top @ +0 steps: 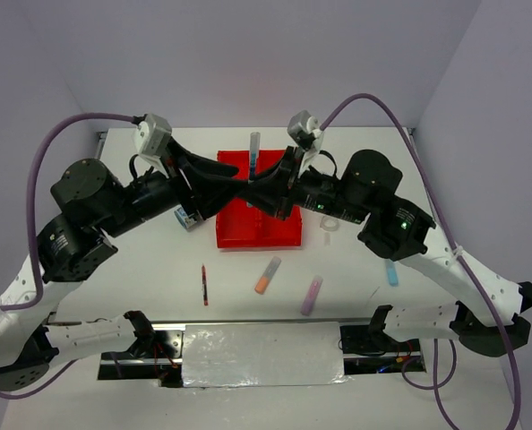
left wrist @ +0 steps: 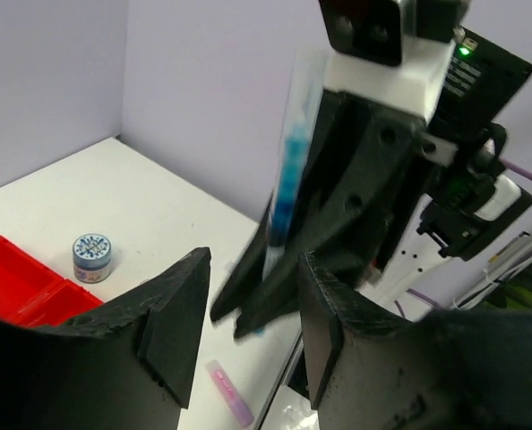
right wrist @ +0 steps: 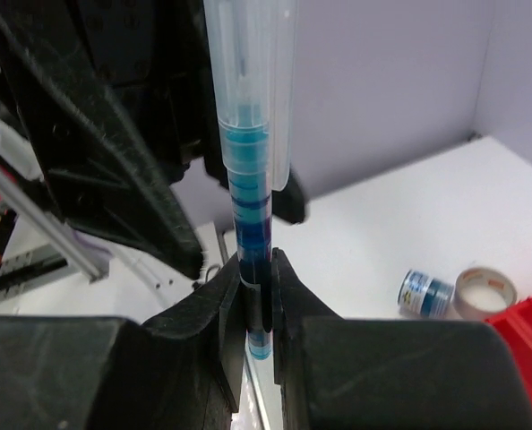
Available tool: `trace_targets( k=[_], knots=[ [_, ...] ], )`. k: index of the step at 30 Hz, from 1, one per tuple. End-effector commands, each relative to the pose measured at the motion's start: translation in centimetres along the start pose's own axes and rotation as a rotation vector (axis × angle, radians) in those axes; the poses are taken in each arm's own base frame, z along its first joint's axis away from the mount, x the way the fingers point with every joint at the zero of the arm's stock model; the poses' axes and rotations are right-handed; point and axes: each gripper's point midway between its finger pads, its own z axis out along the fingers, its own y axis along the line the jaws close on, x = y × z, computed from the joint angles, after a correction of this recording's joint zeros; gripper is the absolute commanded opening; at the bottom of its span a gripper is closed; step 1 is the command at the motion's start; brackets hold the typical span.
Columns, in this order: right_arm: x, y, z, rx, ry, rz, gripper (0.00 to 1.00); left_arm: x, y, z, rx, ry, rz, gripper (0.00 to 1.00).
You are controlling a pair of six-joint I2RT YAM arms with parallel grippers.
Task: Sort the stationery into containers
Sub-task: Close the pen cap on the pen, then place the pen in the storage box.
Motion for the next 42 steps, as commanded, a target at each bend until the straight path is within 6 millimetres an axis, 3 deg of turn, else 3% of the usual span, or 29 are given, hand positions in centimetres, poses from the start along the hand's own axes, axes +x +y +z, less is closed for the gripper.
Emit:
trace_targets(
  k=[1, 11, 18, 25, 31, 33, 34, 36, 42],
  knots=[
    [-6.5, 1.4, -1.5, -0.022, -0.223, -0.051, 0.0, -1.5, -2.3, -1.7, 0.081, -0.012, 0.004, 0.56],
    [-4.6, 2.0, -0.6, -0.069, -0.151, -0.032, 0.0, -2.7, -4.1, -1.3, 0.176, -0.062, -0.01, 0.55],
    [-2.7, 2.9, -0.3, -0.127, -0.093, -0.025, 0.0, -4.7, -4.9, -1.0, 0.21, -0.13, 0.012, 0.52],
    [-2.2, 3.2, -0.2, -0.136, -0.076, -0.022, 0.0, -3.0, -4.3, 0.6, 0.211, -0.078, 0.002, 0.44],
    [-0.6, 2.3, 0.4, -0.101, -0.016, -0.007, 0.0, -3.8, -3.9, 0.4, 0.181, -0.101, 0.024, 0.39],
    [-0.3, 2.0, 0.6, -0.08, -0.011, 0.003, 0.0, -3.9, -3.7, 0.5, 0.165, -0.1, 0.03, 0.48],
    [-0.2, 1.6, 0.6, -0.065, -0.007, 0.004, 0.0, -4.2, -3.6, 0.3, 0.155, -0.11, 0.034, 0.63],
    [0.7, 0.8, 1.1, -0.027, 0.029, 0.008, 0.0, -5.1, -3.2, -0.2, 0.124, -0.141, 0.042, 0.75],
    [2.2, 1.2, 1.5, -0.054, 0.08, 0.021, 0.0, -6.3, -2.1, 0.1, 0.046, -0.153, 0.079, 0.72]
  ],
)
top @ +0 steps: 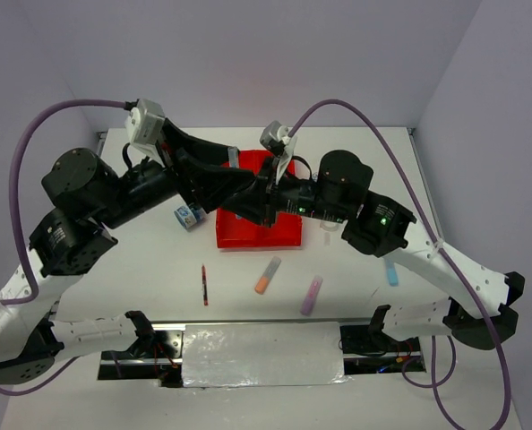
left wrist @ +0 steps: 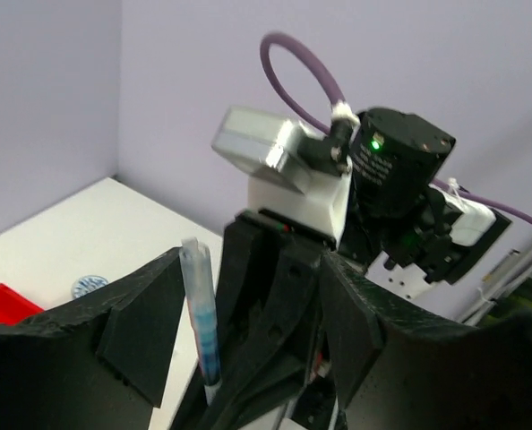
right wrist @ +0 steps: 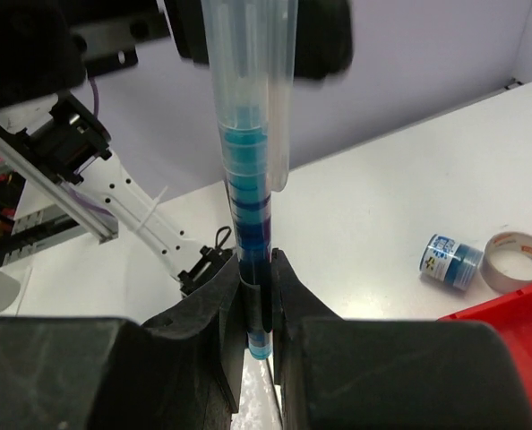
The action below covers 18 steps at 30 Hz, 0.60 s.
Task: Sort the stationery into containers
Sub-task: Place the pen in the storage box.
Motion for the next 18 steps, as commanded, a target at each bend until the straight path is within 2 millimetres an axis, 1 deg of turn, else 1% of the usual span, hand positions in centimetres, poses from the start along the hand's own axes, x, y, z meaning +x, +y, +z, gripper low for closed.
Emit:
trace_targets(
  k=[1, 2, 3, 4, 6, 8, 11, 12, 14, 17, 18],
  knots=[
    [-0.8, 0.8, -0.2, -0.017, -0.01, -0.008, 0.0, -3.3, -0.1, -0.3, -0.031, -0.084, 0.061, 0.71],
    [-0.7, 0.9, -0.2, -0.02, -0.008, -0.009, 0.0, -3.2, 0.4, 0.0, -0.052, -0.08, 0.063, 0.7],
    [-0.6, 0.9, 0.0, -0.025, -0.002, -0.007, 0.0, -3.5, 0.5, -0.1, -0.06, -0.085, 0.066, 0.69],
    [-0.7, 1.0, 0.0, -0.025, -0.004, -0.009, 0.0, -3.5, 0.6, 0.1, -0.067, -0.084, 0.07, 0.63],
    [-0.5, 0.9, 0.1, -0.022, 0.002, -0.009, 0.0, -3.4, 1.1, 0.3, -0.088, -0.078, 0.074, 0.58],
    [-0.7, 0.8, 0.0, -0.017, -0.004, -0.009, 0.0, -3.1, 1.4, 0.5, -0.098, -0.066, 0.075, 0.56],
    [-0.6, 0.8, 0.0, -0.015, -0.003, -0.012, 0.0, -2.3, 2.0, 0.5, -0.123, -0.047, 0.077, 0.48],
    [-0.6, 0.7, 0.0, -0.015, -0.002, -0.011, 0.0, -2.1, 2.2, 0.5, -0.133, -0.042, 0.076, 0.43],
    [-0.6, 0.7, 0.1, -0.014, -0.002, -0.013, 0.0, -1.9, 2.4, 0.5, -0.134, -0.037, 0.078, 0.36],
    [-0.6, 0.4, 0.1, 0.001, 0.0, -0.014, 0.0, -1.5, 2.2, 0.5, -0.121, -0.025, 0.072, 0.31],
    [-0.5, 0.4, 0.1, 0.004, 0.003, -0.013, 0.0, -1.3, 2.2, 0.5, -0.121, -0.023, 0.069, 0.28]
  ],
)
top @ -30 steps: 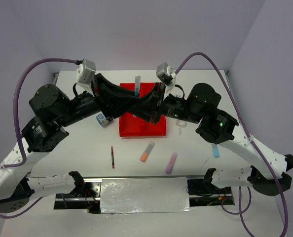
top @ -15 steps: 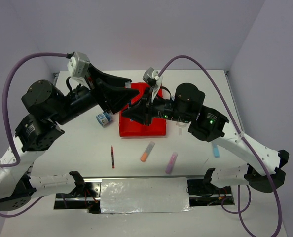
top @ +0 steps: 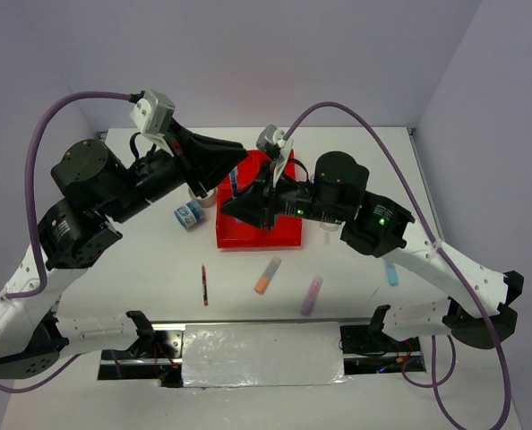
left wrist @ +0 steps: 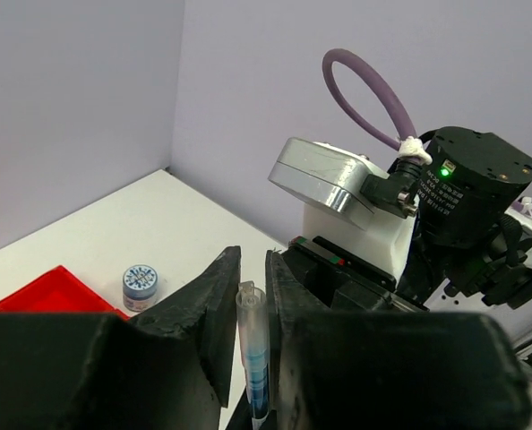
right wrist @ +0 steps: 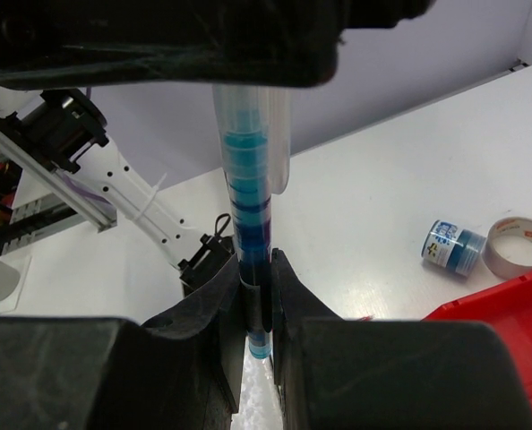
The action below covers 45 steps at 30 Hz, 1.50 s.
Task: Sort the stationery into containers
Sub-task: Place the pen in the storage box.
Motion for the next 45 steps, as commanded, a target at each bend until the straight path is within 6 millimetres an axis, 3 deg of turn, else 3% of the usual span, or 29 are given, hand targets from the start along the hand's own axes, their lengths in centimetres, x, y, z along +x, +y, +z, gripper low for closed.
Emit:
trace_targets(
  k=[1, 5, 9, 12, 20, 21, 23, 25, 27, 31, 45],
  knots=[
    [-1.7, 0.4, -0.2, 0.004, -0.041, -0.022, 0.0, -0.7, -0.5, -0.4, 0.024, -0.027, 0.004, 0.27],
    [-1.6, 0.1, 0.0, 0.017, -0.037, -0.019, 0.0, -0.5, -0.6, -0.6, 0.029, -0.015, 0.008, 0.29],
    [-1.9, -0.1, 0.1, 0.029, -0.041, -0.017, 0.0, 0.0, -0.7, -0.6, 0.037, 0.003, 0.001, 0.38],
    [-2.0, -0.1, 0.0, 0.033, -0.044, -0.019, 0.0, 0.4, -0.7, -0.6, 0.042, 0.017, 0.0, 0.33],
    [-2.3, -0.2, -0.2, 0.045, -0.052, -0.017, 0.0, 1.3, -0.5, -0.6, 0.037, 0.049, -0.003, 0.35],
    [-2.3, -0.3, -0.2, 0.048, -0.052, -0.018, 0.0, 1.5, -0.5, -0.6, 0.04, 0.055, -0.003, 0.43],
    [-2.2, -0.4, -0.2, 0.054, -0.048, -0.018, 0.0, 1.8, -0.6, -0.6, 0.045, 0.061, -0.007, 0.47],
    [-2.3, -0.4, -0.3, 0.052, -0.049, -0.02, 0.0, 1.8, -0.6, -0.6, 0.044, 0.062, -0.009, 0.37],
    [-2.2, -0.3, -0.2, 0.051, -0.048, -0.019, 0.0, 1.6, -0.5, -0.7, 0.04, 0.056, -0.008, 0.18],
    [-2.2, -0.3, -0.2, 0.047, -0.049, -0.018, 0.0, 1.0, -0.6, -0.9, 0.039, 0.047, -0.002, 0.02],
    [-0.3, -0.6, 0.2, 0.036, -0.017, -0.017, 0.0, -1.9, -1.1, -1.1, 0.045, -0.021, 0.013, 0.01]
  ],
)
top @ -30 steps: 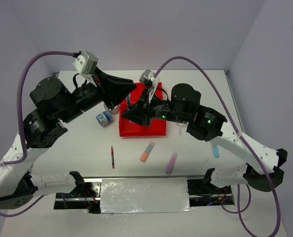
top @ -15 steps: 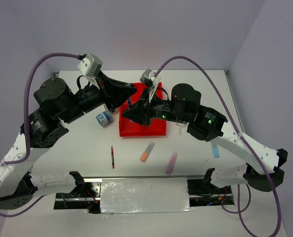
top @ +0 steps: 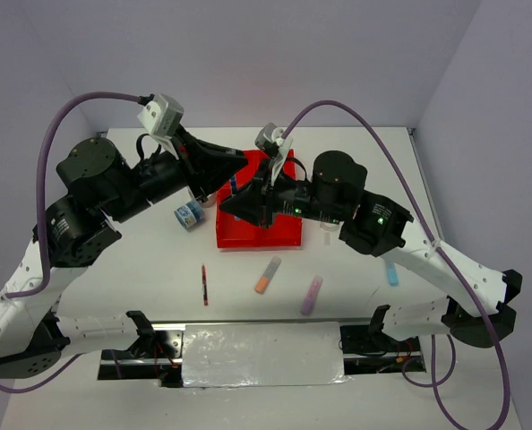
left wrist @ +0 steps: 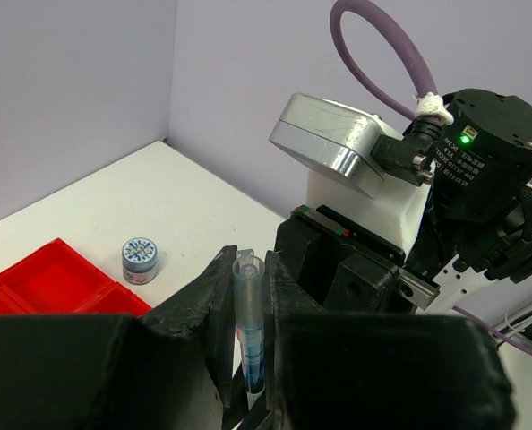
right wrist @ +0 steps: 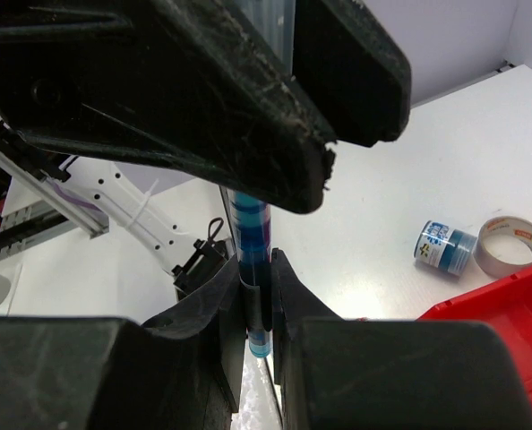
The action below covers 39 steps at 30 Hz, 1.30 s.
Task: Sort the stationery into containers
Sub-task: Place the pen in the storage box.
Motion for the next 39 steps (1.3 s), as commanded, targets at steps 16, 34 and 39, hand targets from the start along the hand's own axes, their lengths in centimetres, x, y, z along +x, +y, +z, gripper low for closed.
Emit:
trace_targets(
  k=[16, 34, 39],
  knots=[
    [-0.2, 0.1, -0.1, -0.001, -0.019, -0.023, 0.33, -2.7, -2.0, -0.5, 0.092, -0.077, 0.023, 0.0],
    [-2.7, 0.3, -1.2, 0.006, -0.126, -0.025, 0.0, -1.2, -1.4, -0.9, 0.072, -0.057, 0.011, 0.0],
    [-0.9, -0.5, -0.2, 0.028, -0.072, -0.009, 0.0, -1.6, -0.3, -1.3, 0.003, -0.084, -0.001, 0.78]
  ],
)
